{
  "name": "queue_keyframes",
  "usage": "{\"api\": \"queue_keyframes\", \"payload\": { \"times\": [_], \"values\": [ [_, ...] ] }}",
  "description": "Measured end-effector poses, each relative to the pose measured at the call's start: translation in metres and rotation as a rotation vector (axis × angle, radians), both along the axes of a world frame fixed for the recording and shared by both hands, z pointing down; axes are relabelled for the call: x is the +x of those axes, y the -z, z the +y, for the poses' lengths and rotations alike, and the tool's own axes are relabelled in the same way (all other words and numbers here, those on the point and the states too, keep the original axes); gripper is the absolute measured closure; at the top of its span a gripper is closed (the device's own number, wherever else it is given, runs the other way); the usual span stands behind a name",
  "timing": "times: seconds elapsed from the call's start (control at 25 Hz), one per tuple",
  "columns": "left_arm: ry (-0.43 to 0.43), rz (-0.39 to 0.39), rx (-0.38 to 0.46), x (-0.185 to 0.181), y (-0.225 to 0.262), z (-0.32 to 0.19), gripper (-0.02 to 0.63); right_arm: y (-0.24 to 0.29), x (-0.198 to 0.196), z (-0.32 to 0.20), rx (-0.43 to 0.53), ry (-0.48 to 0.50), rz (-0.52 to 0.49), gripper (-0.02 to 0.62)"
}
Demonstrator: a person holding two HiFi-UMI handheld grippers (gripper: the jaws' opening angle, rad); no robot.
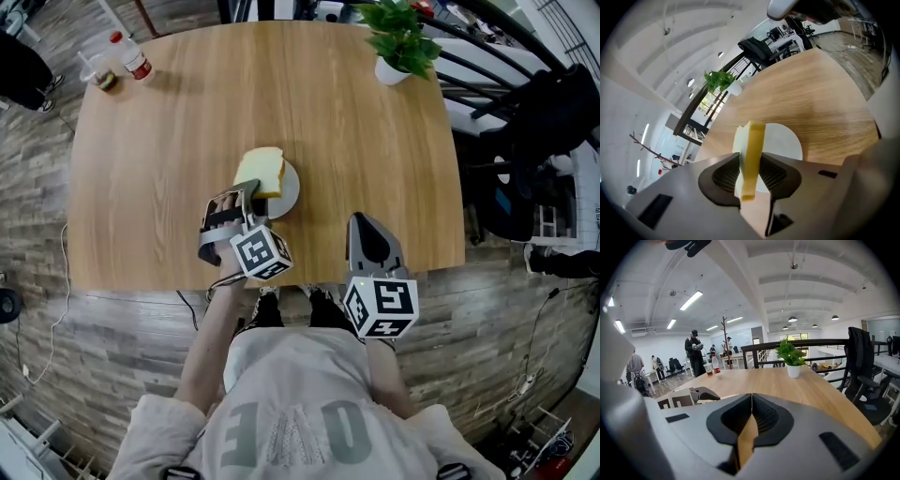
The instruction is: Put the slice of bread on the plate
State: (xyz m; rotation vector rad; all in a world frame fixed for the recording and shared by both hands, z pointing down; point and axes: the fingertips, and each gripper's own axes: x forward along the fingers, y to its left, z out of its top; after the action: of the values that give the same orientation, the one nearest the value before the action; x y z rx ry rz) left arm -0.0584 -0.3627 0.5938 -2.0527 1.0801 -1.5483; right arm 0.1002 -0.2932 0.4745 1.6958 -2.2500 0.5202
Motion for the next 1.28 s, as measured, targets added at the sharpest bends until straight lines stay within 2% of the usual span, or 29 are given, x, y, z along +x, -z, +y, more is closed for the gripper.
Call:
{"api": "queue_keyframes", "payload": {
  "times": [0.12,0.2,0.32,0.56,0.84,0.92,1.04,1.2,1.24,1.28],
  "values": [
    [0.012,0.044,-0.108,0.002,-0.010,0.008,0.456,0.000,-0.001,0.002,-0.004,-0.002,-0.016,0.578],
    [0.016,0.081,-0.178,0.003,-0.017,0.014,0.386,0.000,-0.002,0.003,-0.003,-0.003,-0.025,0.578],
    [0.008,0.132,-0.232,0.008,-0.020,0.021,0.314,0.001,-0.001,0.006,-0.002,-0.005,-0.041,0.578],
    [0.005,0.207,-0.206,0.014,-0.006,0.027,0.247,-0.001,-0.003,0.016,-0.013,-0.003,-0.051,0.577],
    [0.034,0.339,-0.099,0.016,0.044,0.020,0.242,0.008,-0.008,0.021,0.024,0.020,-0.041,0.577],
    [0.052,0.428,-0.061,0.017,0.069,0.016,0.243,0.018,-0.009,0.018,0.057,0.033,-0.026,0.578],
    [0.097,0.632,0.006,0.013,0.116,0.011,0.244,0.040,-0.012,0.010,0.144,0.060,0.020,0.577],
    [0.094,0.896,0.128,0.007,0.186,0.015,0.254,0.078,-0.019,-0.002,0.280,0.102,0.100,0.577],
    [0.094,0.957,0.178,0.002,0.205,0.017,0.306,0.087,-0.022,-0.005,0.309,0.111,0.111,0.578],
    [0.098,1.012,0.236,-0.005,0.223,0.021,0.389,0.095,-0.025,-0.007,0.333,0.120,0.116,0.577]
  ]
}}
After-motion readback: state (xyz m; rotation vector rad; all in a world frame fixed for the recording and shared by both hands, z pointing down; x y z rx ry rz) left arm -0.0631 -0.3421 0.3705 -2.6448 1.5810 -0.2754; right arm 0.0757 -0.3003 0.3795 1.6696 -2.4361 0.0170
